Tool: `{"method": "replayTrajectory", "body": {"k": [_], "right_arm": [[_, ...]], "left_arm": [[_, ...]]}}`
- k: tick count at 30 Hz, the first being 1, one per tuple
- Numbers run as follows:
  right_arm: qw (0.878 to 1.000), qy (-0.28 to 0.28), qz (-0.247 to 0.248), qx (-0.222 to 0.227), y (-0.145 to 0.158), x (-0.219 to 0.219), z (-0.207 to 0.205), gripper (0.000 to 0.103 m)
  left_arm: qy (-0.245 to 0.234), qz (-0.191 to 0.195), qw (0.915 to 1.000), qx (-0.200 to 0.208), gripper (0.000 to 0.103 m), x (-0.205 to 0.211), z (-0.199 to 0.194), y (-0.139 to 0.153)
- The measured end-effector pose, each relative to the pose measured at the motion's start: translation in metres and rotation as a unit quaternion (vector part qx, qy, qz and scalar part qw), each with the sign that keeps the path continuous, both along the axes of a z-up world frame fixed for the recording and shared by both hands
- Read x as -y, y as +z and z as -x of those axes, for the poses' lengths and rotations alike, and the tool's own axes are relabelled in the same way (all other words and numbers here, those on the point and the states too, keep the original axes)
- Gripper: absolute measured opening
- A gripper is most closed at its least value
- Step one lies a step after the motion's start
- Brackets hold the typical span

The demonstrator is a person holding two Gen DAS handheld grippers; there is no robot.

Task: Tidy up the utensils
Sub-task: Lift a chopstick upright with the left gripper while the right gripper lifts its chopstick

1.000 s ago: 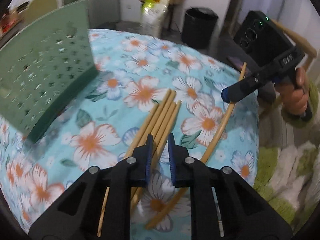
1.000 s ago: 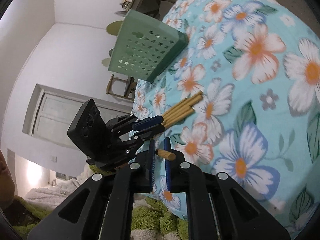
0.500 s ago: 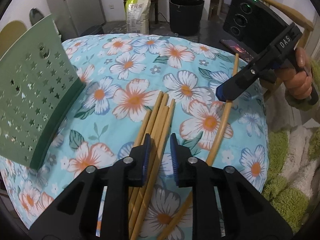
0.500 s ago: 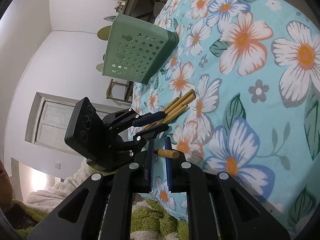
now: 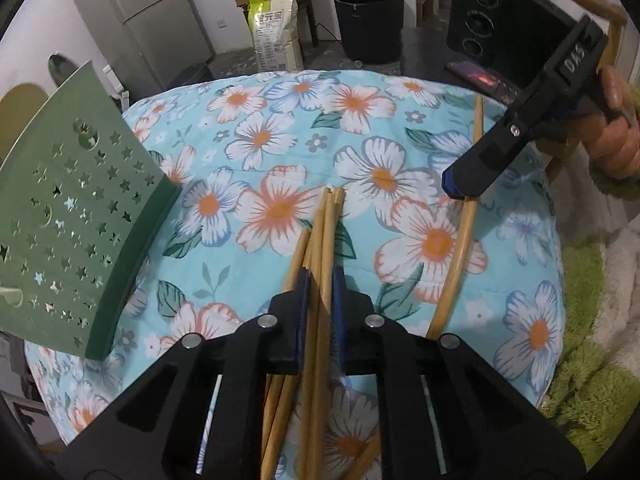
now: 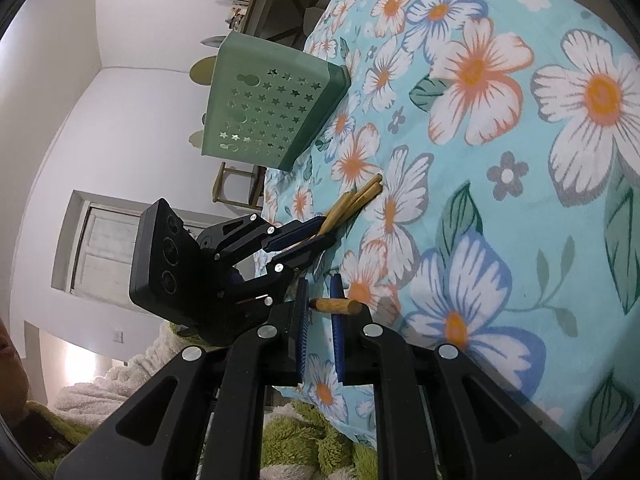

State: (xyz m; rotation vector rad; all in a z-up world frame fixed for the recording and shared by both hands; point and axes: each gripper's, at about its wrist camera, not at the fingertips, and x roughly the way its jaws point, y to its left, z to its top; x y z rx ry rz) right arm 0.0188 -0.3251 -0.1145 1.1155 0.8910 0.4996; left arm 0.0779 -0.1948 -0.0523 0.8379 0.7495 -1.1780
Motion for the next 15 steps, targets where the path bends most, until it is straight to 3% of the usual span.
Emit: {"method": "replayTrajectory", "body": {"k": [9, 15], "right_arm": [[0.999, -0.025, 0.032, 0.02, 0.017, 0.0, 0.0, 0.011], [0.996, -0.036, 0.064, 0.043, 0.041, -0.005, -0.007, 0.01]], "left_arm": [[0.053, 0.035, 0.9976, -0.026, 0.01, -0.022, -0.021, 0.019], [0.125, 0.089, 0.9825, -0.106, 0.01, -0.052, -0.044, 0.036]]}}
